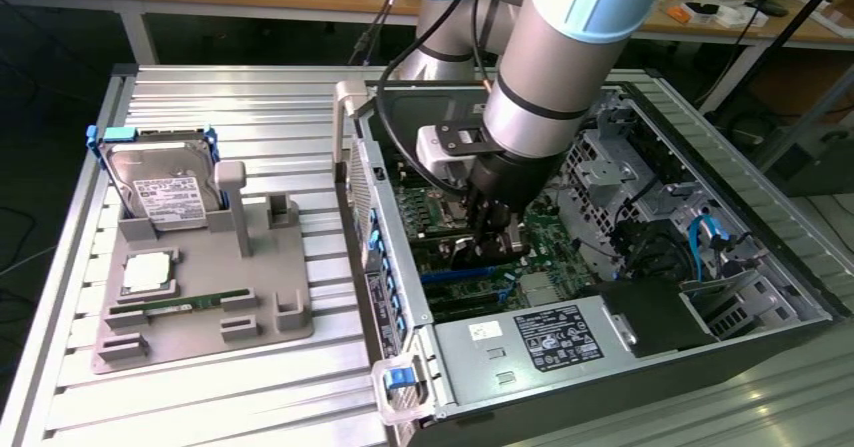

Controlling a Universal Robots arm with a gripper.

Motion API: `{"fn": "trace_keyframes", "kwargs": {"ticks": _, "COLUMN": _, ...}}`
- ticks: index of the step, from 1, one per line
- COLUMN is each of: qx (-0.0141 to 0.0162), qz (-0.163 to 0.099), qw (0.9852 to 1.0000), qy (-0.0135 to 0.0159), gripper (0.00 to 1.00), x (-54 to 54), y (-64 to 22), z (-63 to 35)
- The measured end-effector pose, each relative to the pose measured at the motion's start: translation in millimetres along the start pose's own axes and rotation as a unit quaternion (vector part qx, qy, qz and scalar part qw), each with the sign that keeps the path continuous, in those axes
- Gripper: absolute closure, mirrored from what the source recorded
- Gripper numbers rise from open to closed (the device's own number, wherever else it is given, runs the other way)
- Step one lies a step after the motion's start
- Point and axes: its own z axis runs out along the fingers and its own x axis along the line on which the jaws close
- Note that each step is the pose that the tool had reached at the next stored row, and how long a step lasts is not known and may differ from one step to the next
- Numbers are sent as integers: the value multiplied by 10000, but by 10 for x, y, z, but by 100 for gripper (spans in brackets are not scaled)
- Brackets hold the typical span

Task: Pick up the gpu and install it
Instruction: 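Insert the gpu into the slot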

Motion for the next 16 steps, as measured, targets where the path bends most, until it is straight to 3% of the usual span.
{"fn": "trace_keyframes", "kwargs": {"ticks": 7, "qx": 0, "qz": 0, "qw": 10000, "qy": 0, "gripper": 73, "x": 0, "y": 4, "z": 3}}
{"fn": "trace_keyframes", "kwargs": {"ticks": 16, "qx": -1, "qz": 0, "qw": 10000, "qy": -22, "gripper": 73, "x": 2, "y": 12, "z": 55}}
